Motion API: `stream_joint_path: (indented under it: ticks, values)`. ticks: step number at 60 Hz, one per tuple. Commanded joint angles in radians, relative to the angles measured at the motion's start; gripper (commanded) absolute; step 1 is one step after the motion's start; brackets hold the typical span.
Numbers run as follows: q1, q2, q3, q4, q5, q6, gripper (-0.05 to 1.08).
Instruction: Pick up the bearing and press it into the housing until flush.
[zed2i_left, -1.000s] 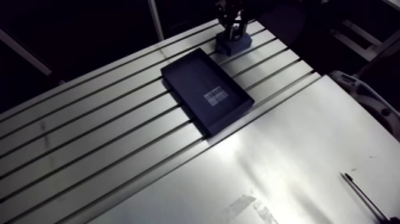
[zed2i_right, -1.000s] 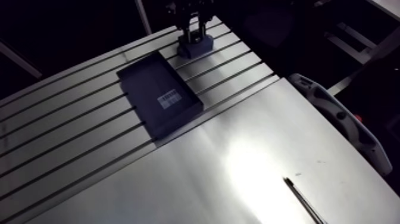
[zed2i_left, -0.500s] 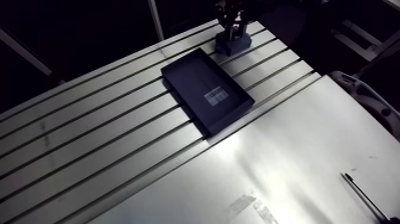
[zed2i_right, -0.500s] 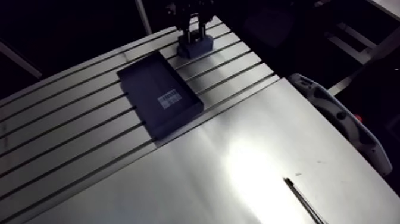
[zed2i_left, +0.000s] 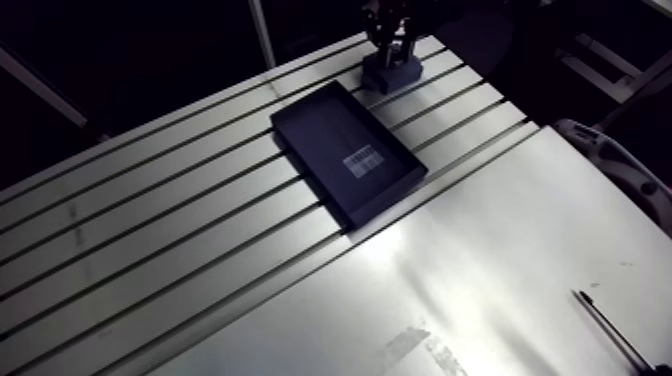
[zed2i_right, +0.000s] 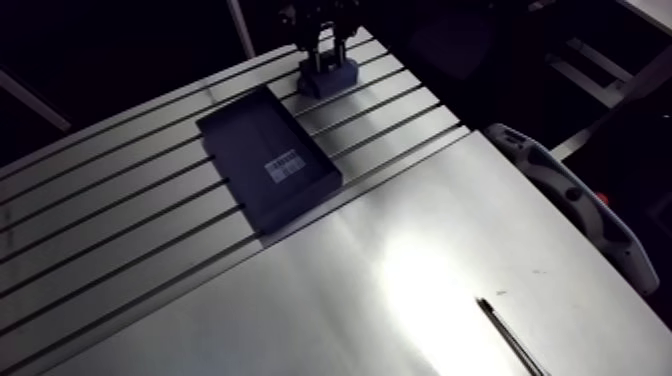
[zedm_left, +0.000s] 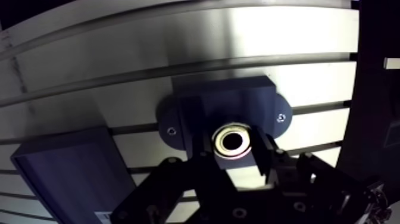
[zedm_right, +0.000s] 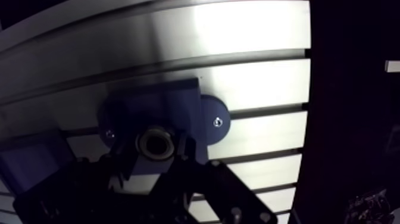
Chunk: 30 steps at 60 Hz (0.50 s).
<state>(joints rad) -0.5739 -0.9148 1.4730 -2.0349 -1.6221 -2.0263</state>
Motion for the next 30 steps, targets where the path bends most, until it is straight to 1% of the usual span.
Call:
stream_joint_path:
  ticks: [1,4,5,6,7,8,9,10,11,12,13,14,15,16,17,18,19,20,30]
  values:
    - [0.000,0.000,-0.001,0.000,0.000,-0.002,1.00]
    - [0.000,0.000,-0.001,0.000,0.000,-0.002,0.98]
    - [0.000,0.000,-0.001,0.000,-0.001,-0.002,0.93]
    - [0.000,0.000,-0.001,0.000,-0.001,-0.002,0.93]
    - [0.000,0.000,-0.001,0.000,0.000,-0.004,0.80]
    - [0.000,0.000,-0.001,0.000,0.000,-0.004,0.80]
    - [0.000,-0.001,-0.001,0.000,0.001,-0.005,0.66]
    - [0.000,-0.001,-0.001,0.000,0.001,-0.005,0.66]
    - [0.000,-0.002,0.000,0.003,0.001,-0.008,0.54]
    - [0.000,-0.002,0.000,0.003,0.001,-0.008,0.54]
    - [0.000,-0.002,0.002,0.004,0.000,-0.010,0.43]
    - [0.000,-0.002,0.002,0.004,0.000,-0.010,0.43]
    - [0.001,-0.003,0.002,0.007,0.000,-0.011,0.36]
    - [0.002,-0.003,0.001,0.011,0.000,-0.014,0.32]
    - [0.002,-0.003,0.001,0.011,0.000,-0.014,0.32]
    - [0.002,-0.003,0.002,0.015,0.000,-0.019,0.28]
    - [0.002,-0.003,0.002,0.015,0.000,-0.019,0.28]
    - [0.002,-0.003,0.002,0.018,0.000,-0.022,0.25]
    - [0.003,-0.003,-0.001,0.018,0.001,-0.024,0.23]
